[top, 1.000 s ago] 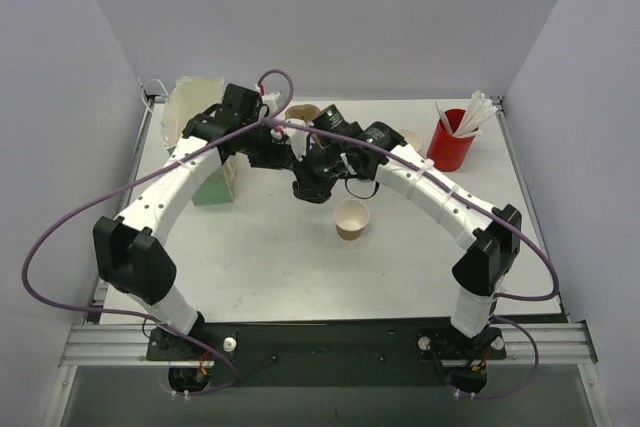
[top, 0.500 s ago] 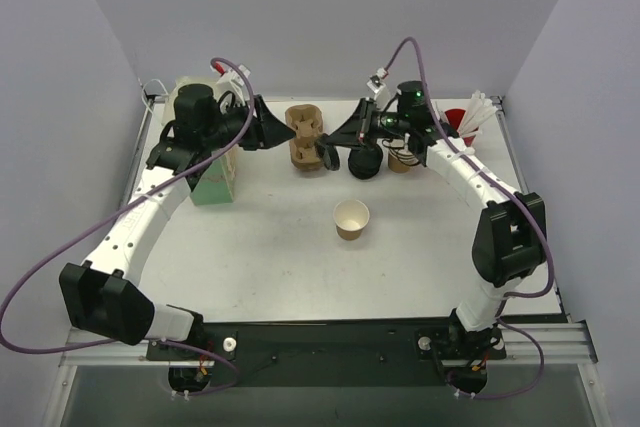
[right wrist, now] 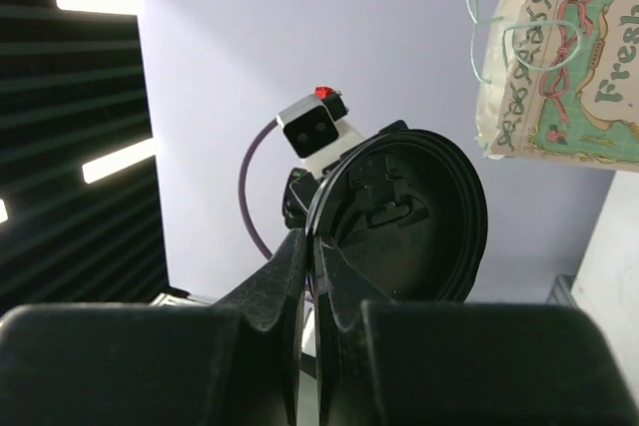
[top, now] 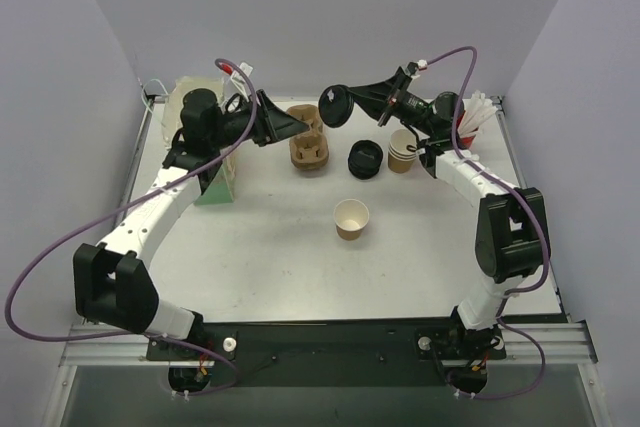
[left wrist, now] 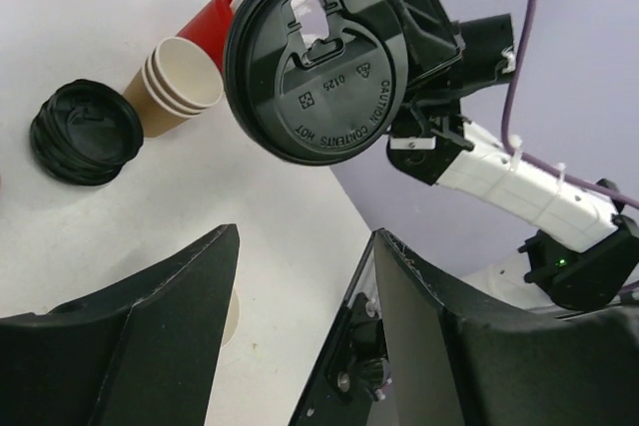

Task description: Pack the takeout coffee

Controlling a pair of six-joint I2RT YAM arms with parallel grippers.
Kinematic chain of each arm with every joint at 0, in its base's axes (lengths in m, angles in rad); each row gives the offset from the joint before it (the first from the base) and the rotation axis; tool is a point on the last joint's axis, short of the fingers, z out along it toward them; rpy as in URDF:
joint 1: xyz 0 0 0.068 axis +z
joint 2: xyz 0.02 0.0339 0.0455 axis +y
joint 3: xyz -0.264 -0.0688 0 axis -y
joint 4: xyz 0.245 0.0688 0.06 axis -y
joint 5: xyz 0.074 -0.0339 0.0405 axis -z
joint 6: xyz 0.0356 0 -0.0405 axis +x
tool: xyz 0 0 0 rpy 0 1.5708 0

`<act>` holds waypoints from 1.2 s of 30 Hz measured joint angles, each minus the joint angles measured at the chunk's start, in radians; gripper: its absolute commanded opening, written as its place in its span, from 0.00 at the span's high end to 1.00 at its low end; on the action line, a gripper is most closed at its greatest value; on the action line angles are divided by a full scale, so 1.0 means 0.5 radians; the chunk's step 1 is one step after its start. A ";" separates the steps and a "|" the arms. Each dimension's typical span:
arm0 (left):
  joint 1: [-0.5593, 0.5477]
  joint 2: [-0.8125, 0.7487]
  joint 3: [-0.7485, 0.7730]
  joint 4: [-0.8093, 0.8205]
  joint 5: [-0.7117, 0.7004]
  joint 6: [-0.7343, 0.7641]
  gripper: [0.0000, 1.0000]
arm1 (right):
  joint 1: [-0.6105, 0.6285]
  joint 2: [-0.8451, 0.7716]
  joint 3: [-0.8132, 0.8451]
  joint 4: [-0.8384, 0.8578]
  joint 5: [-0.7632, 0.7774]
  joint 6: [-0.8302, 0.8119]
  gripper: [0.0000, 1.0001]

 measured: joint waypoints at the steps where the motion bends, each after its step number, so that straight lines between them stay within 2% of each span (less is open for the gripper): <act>1: -0.004 0.016 -0.008 0.062 0.006 -0.061 0.33 | 0.000 0.001 -0.007 0.026 0.018 0.044 1.00; 6: -0.072 0.117 -0.011 0.357 -0.015 -0.330 0.33 | 0.001 0.017 -0.042 0.084 0.091 0.165 1.00; 13: -0.177 0.194 -0.052 0.594 -0.142 -0.585 0.32 | 0.001 0.019 -0.074 0.103 0.184 0.213 1.00; 36: -0.296 0.352 -0.142 0.912 -0.506 -1.091 0.32 | 0.090 0.019 -0.095 0.107 0.330 0.228 1.00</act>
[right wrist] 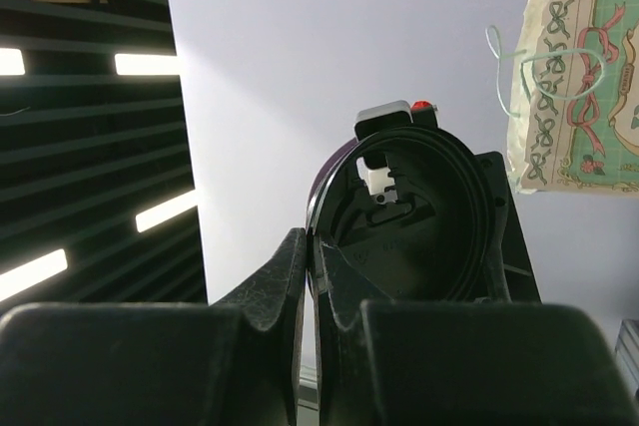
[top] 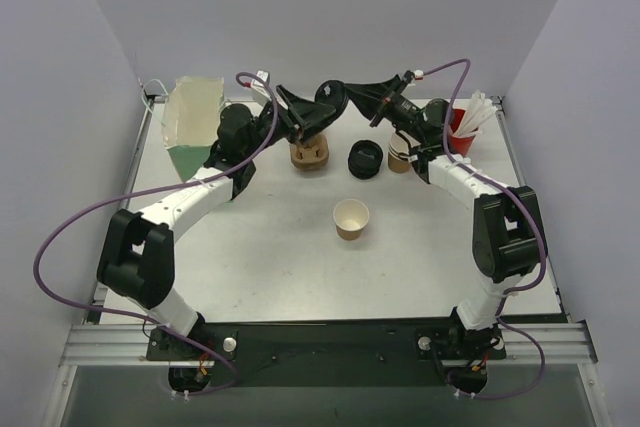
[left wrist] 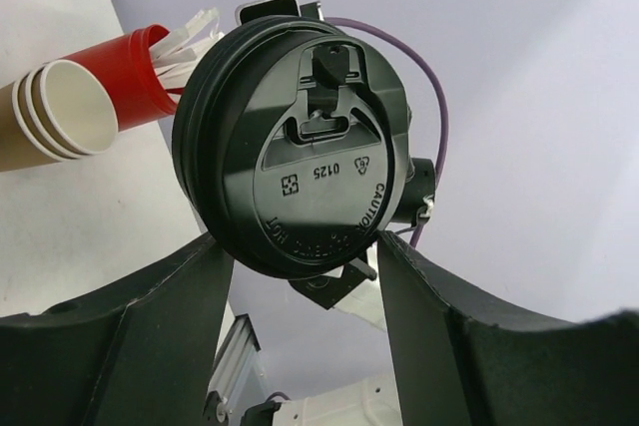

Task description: Pack the takeout coffee

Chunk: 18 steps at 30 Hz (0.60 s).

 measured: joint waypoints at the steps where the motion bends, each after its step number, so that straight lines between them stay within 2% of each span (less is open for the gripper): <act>1: 0.000 0.004 0.000 0.029 -0.008 -0.023 0.34 | 0.004 0.000 -0.002 0.002 0.011 0.002 1.00; 18: 0.006 0.017 -0.113 0.283 -0.164 -0.197 0.52 | 0.030 -0.005 -0.165 0.042 0.066 0.015 1.00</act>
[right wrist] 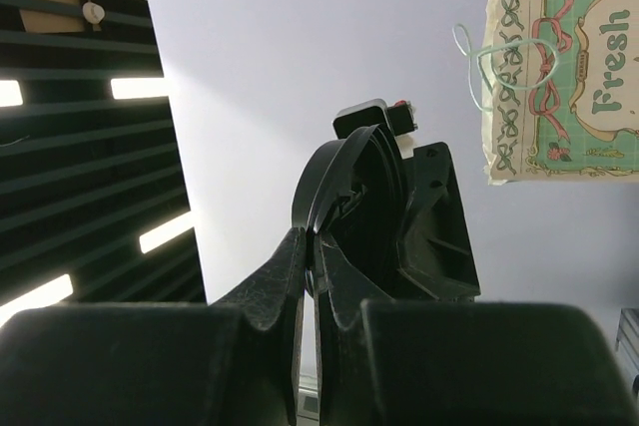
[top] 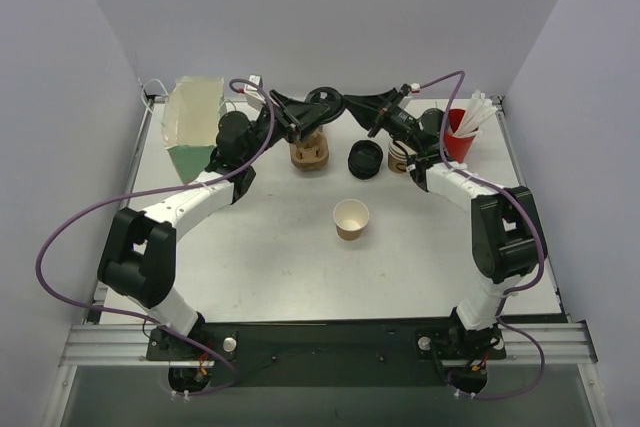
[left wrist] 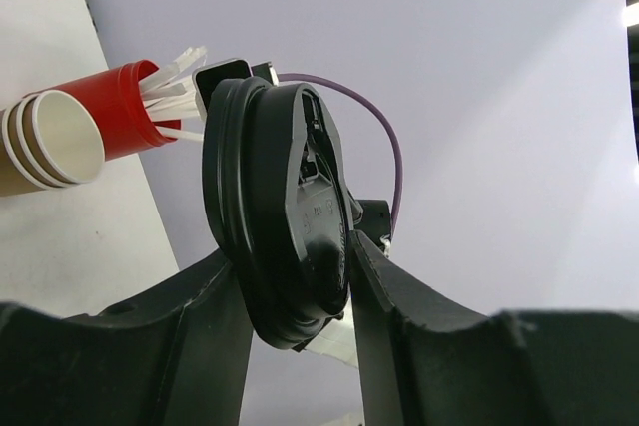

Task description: Pack the takeout coffee

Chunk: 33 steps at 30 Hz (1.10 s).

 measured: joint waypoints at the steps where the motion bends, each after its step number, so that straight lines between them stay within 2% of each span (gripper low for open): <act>1: 0.000 0.000 -0.005 0.005 -0.003 -0.001 0.56 | 0.001 -0.002 -0.007 0.000 -0.002 -0.001 1.00; 3: 0.001 0.000 -0.013 0.015 -0.008 -0.005 0.58 | 0.001 -0.006 -0.019 0.001 -0.005 -0.005 1.00; 7: 0.004 0.000 -0.014 0.047 -0.011 -0.008 0.68 | 0.001 -0.014 -0.035 0.000 -0.019 -0.034 1.00; 10: 0.004 -0.001 -0.014 0.079 -0.009 -0.011 0.73 | 0.001 -0.033 -0.042 -0.001 -0.026 -0.079 0.90; 11: 0.005 -0.001 -0.014 0.092 -0.002 -0.012 0.76 | 0.000 -0.043 -0.045 -0.001 -0.026 -0.105 0.81; 14: 0.003 -0.008 -0.014 0.121 0.012 -0.011 0.79 | 0.000 -0.079 -0.057 -0.002 -0.053 -0.188 0.69; 17: 0.003 -0.016 -0.014 0.156 0.021 -0.011 0.80 | 0.014 -0.119 -0.062 -0.004 -0.117 -0.291 0.62; 21: 0.003 -0.016 -0.014 0.191 0.051 -0.011 0.80 | 0.024 -0.202 -0.063 -0.108 -0.171 -0.471 0.58; 26: 0.004 -0.016 -0.015 0.194 0.074 -0.005 0.80 | 0.023 -0.385 -0.068 -0.561 -0.194 -0.855 0.55; 33: 0.004 -0.016 -0.076 0.193 0.091 0.004 0.80 | 0.020 -0.675 -0.001 -1.566 -0.076 -1.559 0.55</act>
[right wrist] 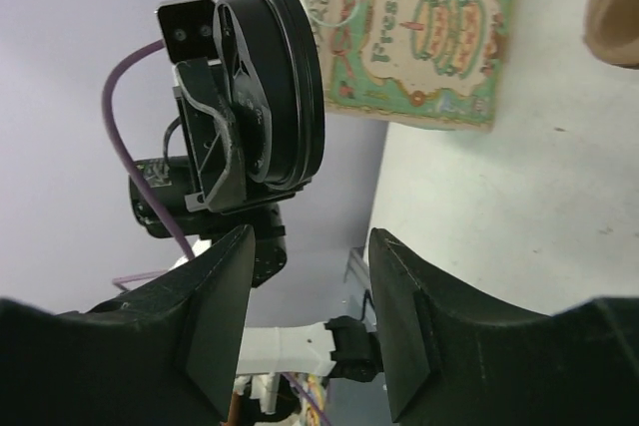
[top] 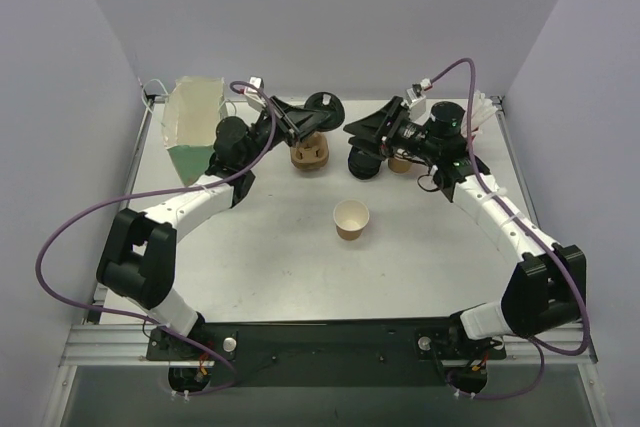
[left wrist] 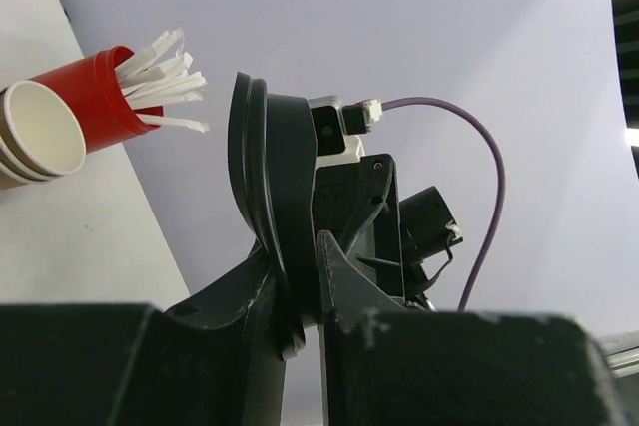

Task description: Pack the takeout coffee

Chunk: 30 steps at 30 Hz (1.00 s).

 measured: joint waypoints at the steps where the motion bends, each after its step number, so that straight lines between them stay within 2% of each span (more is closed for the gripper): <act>1: -0.002 0.000 -0.011 0.000 0.005 0.000 0.80 | -0.001 -0.026 0.011 -0.103 0.030 -0.069 0.55; 8: -0.055 -0.002 -0.150 -0.005 0.039 0.019 0.81 | -0.032 -0.149 0.021 -0.671 0.308 -0.436 0.55; 15: -0.213 -0.027 -0.341 -0.008 0.108 0.076 0.80 | -0.040 -0.219 0.060 -1.130 0.649 -0.749 0.54; 18: -0.276 -0.029 -0.424 -0.016 0.142 0.092 0.80 | -0.040 -0.225 0.049 -1.206 0.731 -0.816 0.49; 25: -0.378 -0.030 -0.549 -0.050 0.187 0.124 0.81 | -0.040 -0.276 -0.118 -1.247 0.871 -0.906 0.29; 30: -0.420 -0.024 -0.589 -0.050 0.214 0.137 0.81 | -0.018 -0.301 -0.321 -1.175 0.893 -0.926 0.23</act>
